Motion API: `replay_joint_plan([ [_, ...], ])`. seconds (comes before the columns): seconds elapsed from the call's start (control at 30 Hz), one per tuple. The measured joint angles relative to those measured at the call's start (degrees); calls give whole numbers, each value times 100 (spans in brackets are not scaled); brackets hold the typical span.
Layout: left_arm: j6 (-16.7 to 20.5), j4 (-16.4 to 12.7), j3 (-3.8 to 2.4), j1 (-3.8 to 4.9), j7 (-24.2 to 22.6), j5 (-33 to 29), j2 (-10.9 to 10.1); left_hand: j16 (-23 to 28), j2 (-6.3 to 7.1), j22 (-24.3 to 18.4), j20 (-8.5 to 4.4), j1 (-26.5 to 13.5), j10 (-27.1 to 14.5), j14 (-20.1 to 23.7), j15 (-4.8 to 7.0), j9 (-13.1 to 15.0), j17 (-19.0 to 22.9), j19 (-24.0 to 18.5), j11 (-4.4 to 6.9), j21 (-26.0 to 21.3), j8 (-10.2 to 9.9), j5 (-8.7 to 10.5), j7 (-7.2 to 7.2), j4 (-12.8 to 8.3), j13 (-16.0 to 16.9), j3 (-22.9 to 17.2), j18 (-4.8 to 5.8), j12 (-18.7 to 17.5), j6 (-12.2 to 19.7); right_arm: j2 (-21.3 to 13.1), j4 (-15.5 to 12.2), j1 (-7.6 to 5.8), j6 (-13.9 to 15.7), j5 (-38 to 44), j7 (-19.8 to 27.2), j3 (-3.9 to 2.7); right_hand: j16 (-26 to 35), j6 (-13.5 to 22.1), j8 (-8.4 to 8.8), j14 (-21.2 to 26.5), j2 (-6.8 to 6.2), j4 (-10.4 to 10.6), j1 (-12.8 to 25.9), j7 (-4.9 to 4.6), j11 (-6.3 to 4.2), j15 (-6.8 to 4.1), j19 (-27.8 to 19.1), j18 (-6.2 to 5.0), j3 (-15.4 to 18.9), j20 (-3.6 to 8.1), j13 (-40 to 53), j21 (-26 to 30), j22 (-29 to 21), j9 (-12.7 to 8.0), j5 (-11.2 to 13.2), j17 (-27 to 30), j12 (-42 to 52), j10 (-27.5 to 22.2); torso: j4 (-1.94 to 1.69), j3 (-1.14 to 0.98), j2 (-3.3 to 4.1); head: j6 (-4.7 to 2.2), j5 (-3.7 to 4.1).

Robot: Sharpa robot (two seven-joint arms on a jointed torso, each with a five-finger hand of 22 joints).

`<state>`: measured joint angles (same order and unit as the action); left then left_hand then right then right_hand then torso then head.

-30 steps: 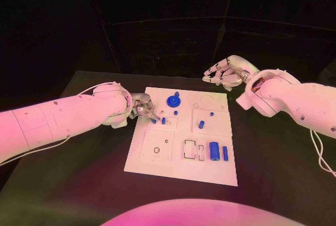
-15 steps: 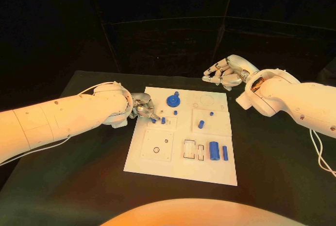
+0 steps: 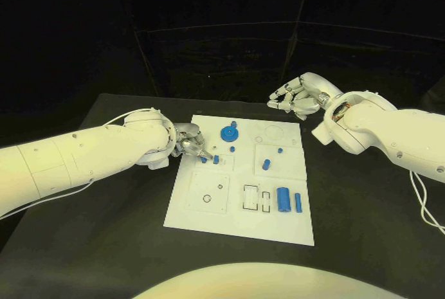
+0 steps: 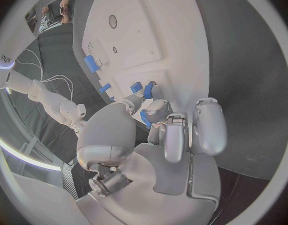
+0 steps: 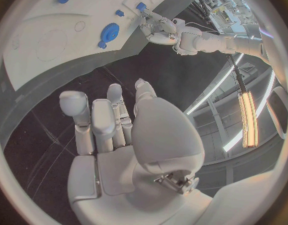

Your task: Assemble the parts on the task board

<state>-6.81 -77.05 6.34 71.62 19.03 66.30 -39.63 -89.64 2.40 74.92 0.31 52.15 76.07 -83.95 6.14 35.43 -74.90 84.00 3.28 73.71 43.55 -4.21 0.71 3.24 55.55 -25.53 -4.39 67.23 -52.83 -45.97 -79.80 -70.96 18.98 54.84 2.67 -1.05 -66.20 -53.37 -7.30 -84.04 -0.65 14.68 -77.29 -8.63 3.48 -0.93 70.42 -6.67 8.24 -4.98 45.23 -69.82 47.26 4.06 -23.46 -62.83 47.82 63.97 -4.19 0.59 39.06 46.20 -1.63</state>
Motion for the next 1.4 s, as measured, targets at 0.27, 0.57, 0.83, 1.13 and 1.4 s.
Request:
replay_joint_plan([
  [0.27,-46,33,0,0,0,0,2,0,0,0,-14,0,20,0,0,13,0,14,21,30,0,0,-20,16,25,16,0,6,-20,0,0,0,0,0,0,0,0,0,0,0,0,0,0,0,0,0,0,0,0,0,0,0,0,0,0,0,0,0,0,0,0,7,7],
  [0.57,-105,40,-1,1,1,0,-10,0,0,0,-34,0,20,0,0,22,0,-7,20,64,39,0,-20,0,31,32,-1,22,-20,-3,-1,0,0,0,0,0,0,0,0,0,0,0,0,0,0,0,0,0,0,0,1,0,0,0,0,0,0,0,-3,0,-2,10,16],
  [0.83,-128,38,-1,2,1,1,-14,0,0,0,-34,0,20,0,0,30,0,-7,20,64,39,0,-41,0,31,31,-1,22,-41,-1,1,0,0,0,-1,0,0,0,0,0,0,0,0,0,0,0,0,0,0,0,1,0,1,0,0,0,0,0,-5,0,-2,15,16],
  [1.13,-118,50,-1,2,1,1,-10,0,0,0,-34,0,61,-22,21,46,0,-7,20,88,39,0,-41,-16,64,47,-1,44,-41,0,2,0,-1,0,0,0,0,0,0,0,0,0,0,0,0,0,0,0,0,0,1,0,0,0,0,0,0,0,-4,0,-2,10,13],
  [1.4,-117,102,-1,2,1,1,16,0,0,-1,-34,0,82,-1,42,67,0,-8,41,113,67,0,-62,-32,81,63,-1,67,-62,-3,-1,0,-1,0,0,0,0,0,0,0,0,0,0,0,0,0,0,0,0,0,1,0,1,0,0,0,0,0,-2,0,-1,10,19],
])
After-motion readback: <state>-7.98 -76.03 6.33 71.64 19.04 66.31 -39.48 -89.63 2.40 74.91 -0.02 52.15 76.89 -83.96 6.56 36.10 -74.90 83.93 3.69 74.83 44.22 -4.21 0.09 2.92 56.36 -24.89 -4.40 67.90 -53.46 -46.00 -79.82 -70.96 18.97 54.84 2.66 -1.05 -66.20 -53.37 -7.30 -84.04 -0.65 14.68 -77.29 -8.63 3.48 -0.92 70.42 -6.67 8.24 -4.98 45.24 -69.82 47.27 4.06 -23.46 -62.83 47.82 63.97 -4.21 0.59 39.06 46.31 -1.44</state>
